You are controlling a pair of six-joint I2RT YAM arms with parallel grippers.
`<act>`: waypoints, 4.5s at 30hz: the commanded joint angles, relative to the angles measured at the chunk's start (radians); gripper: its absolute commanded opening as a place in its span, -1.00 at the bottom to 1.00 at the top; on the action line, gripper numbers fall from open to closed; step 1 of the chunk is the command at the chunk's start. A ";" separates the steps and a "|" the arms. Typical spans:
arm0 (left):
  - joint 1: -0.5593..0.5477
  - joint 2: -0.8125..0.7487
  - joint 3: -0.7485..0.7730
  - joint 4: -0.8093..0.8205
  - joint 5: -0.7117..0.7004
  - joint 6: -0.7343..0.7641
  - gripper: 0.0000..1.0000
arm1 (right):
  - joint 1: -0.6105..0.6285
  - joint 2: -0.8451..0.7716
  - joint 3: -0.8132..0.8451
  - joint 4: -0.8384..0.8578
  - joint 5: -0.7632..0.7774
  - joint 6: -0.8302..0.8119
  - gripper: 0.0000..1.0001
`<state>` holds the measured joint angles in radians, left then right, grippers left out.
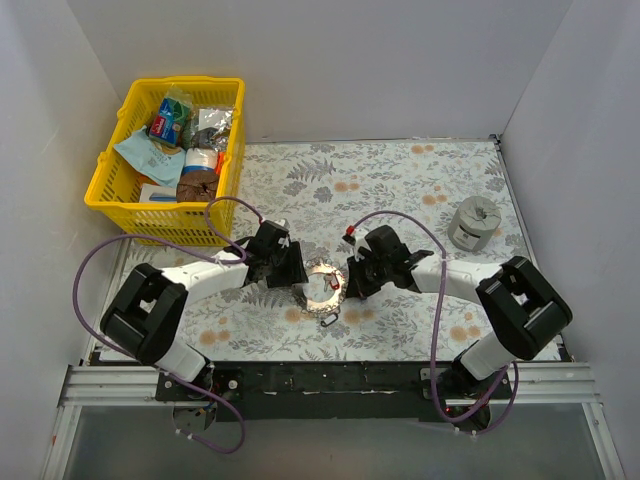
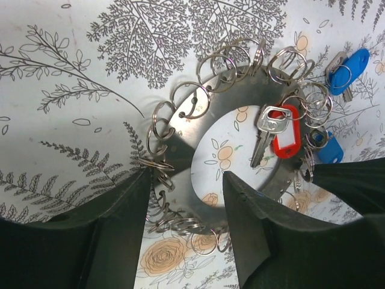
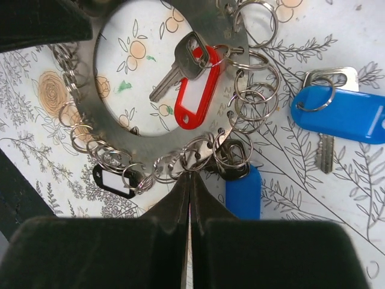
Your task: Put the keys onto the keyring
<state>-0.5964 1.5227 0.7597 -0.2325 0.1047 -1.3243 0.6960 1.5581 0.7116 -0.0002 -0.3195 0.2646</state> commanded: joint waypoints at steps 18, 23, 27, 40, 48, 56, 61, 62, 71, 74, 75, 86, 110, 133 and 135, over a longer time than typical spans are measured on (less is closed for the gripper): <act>-0.008 -0.098 0.009 -0.021 -0.030 0.002 0.14 | 0.059 -0.167 0.040 -0.087 0.126 -0.048 0.16; -0.008 -0.085 0.007 -0.018 -0.025 0.004 0.15 | 0.103 -0.136 0.072 -0.109 0.187 -0.054 0.19; -0.008 -0.076 0.003 -0.011 -0.022 0.002 0.15 | 0.140 -0.096 0.101 -0.133 0.253 -0.053 0.19; -0.008 -0.072 -0.013 -0.007 -0.017 0.000 0.15 | 0.149 -0.015 0.132 -0.175 0.393 -0.033 0.11; -0.009 -0.073 -0.017 -0.001 -0.017 -0.004 0.15 | 0.148 -0.075 0.143 -0.210 0.448 -0.033 0.11; -0.008 -0.104 -0.005 -0.004 -0.025 0.007 0.15 | 0.143 -0.219 0.111 -0.172 0.425 -0.019 0.11; -0.008 -0.130 0.013 -0.005 -0.046 0.023 0.16 | 0.091 -0.300 0.051 -0.100 0.289 0.013 0.12; -0.008 -0.130 0.019 -0.008 -0.060 0.027 0.16 | 0.079 -0.302 0.045 -0.098 0.266 0.018 0.12; -0.008 -0.027 0.154 -0.086 -0.184 0.102 0.17 | 0.030 -0.270 -0.024 -0.069 0.083 0.084 -0.02; -0.009 0.017 0.188 -0.096 -0.211 0.119 0.18 | 0.030 -0.260 -0.044 -0.044 0.053 0.114 -0.09; -0.009 0.034 0.196 -0.094 -0.212 0.120 0.18 | 0.030 -0.256 -0.050 -0.043 0.050 0.120 -0.11; -0.008 0.151 0.228 -0.071 -0.180 0.125 0.18 | 0.027 -0.184 -0.057 -0.011 0.045 0.148 -0.30; -0.009 0.114 0.181 -0.036 -0.117 0.116 0.18 | -0.105 -0.234 -0.037 0.026 -0.023 0.082 -0.26; -0.009 0.093 0.179 -0.039 -0.106 0.119 0.19 | -0.101 -0.210 -0.023 0.022 -0.038 0.028 0.20; -0.008 0.093 0.178 -0.041 -0.106 0.123 0.19 | -0.099 -0.204 -0.023 0.025 -0.041 0.028 0.19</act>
<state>-0.5999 1.6699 0.9390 -0.2768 -0.0090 -1.2118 0.5930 1.3491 0.6563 -0.0185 -0.3500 0.3115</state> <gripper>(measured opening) 0.596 0.599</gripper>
